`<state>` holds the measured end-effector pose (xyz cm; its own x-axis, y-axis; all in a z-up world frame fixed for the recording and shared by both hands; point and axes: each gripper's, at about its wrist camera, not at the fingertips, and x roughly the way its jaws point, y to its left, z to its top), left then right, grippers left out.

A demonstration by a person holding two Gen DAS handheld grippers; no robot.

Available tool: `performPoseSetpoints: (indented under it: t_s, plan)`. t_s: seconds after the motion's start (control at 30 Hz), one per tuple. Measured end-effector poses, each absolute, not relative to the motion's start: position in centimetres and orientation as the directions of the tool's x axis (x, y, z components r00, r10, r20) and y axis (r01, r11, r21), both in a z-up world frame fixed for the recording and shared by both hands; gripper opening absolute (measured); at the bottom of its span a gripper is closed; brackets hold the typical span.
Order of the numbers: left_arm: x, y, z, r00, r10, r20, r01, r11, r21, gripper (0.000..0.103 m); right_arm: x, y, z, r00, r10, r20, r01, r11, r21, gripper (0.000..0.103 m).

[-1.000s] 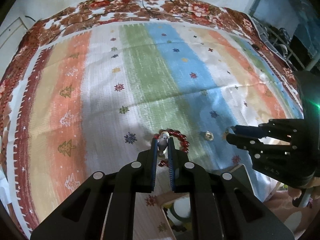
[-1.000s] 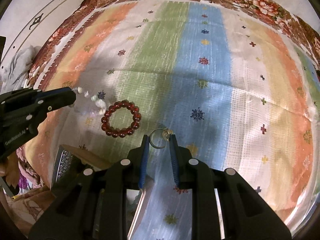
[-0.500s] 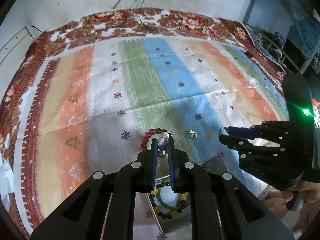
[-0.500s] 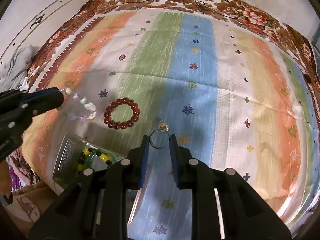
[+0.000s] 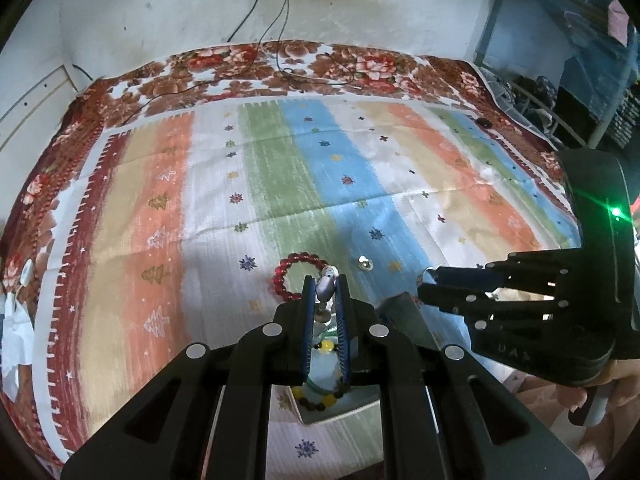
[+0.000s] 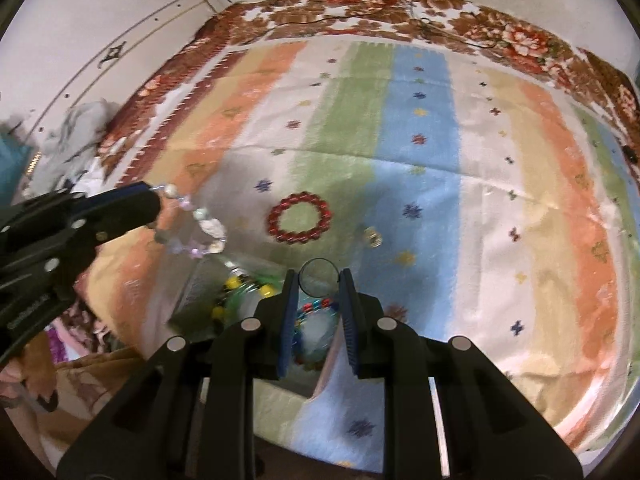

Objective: Organize jewelry
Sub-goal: 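Carry the charm bracelet with the left tool while the right tool carries the crystal ring over the tin, then open both tools to drop the charm bracelet and crystal ring into the tin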

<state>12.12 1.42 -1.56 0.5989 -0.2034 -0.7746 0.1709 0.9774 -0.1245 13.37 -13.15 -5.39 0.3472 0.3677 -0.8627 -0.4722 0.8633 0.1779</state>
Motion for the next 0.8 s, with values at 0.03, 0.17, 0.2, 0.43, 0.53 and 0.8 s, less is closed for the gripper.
performPoseSetpoints:
  t_s: [0.03, 0.17, 0.2, 0.43, 0.53, 0.8]
  plan:
    - [11.9, 1.3, -1.6, 0.601, -0.201, -0.774, 0.172, 0.978, -0.121, 0.010, 13.0, -13.1, -5.4, 0.346, 0.368, -0.863, -0.476, 0.861, 0.176, 0.022]
    - [11.2, 1.0, -1.7, 0.600, -0.205, -0.774, 0.177, 0.977, -0.121, 0.010, 12.4, -12.9, -5.6, 0.332, 0.377, -0.865, -0.479, 0.857, 0.189, 0.022]
    - [11.2, 1.0, -1.7, 0.600, -0.204, -0.774, 0.177, 0.977, -0.120, 0.010, 12.2, -12.9, -5.6, 0.330, 0.379, -0.865, -0.482, 0.855, 0.191, 0.022]
    - [11.0, 0.8, -1.7, 0.598, -0.205, -0.775, 0.178, 0.977, -0.121, 0.010, 11.9, -12.8, -5.7, 0.322, 0.384, -0.865, -0.492, 0.849, 0.194, 0.022]
    - [10.8, 0.8, -1.9, 0.596, -0.204, -0.777, 0.180, 0.977, -0.118, 0.010, 11.9, -12.7, -5.9, 0.314, 0.382, -0.869, -0.495, 0.847, 0.193, 0.022]
    - [10.3, 0.6, -2.4, 0.585, -0.211, -0.783, 0.191, 0.974, -0.119, 0.012, 12.2, -12.7, -6.4, 0.295, 0.382, -0.876, -0.488, 0.848, 0.205, 0.029]
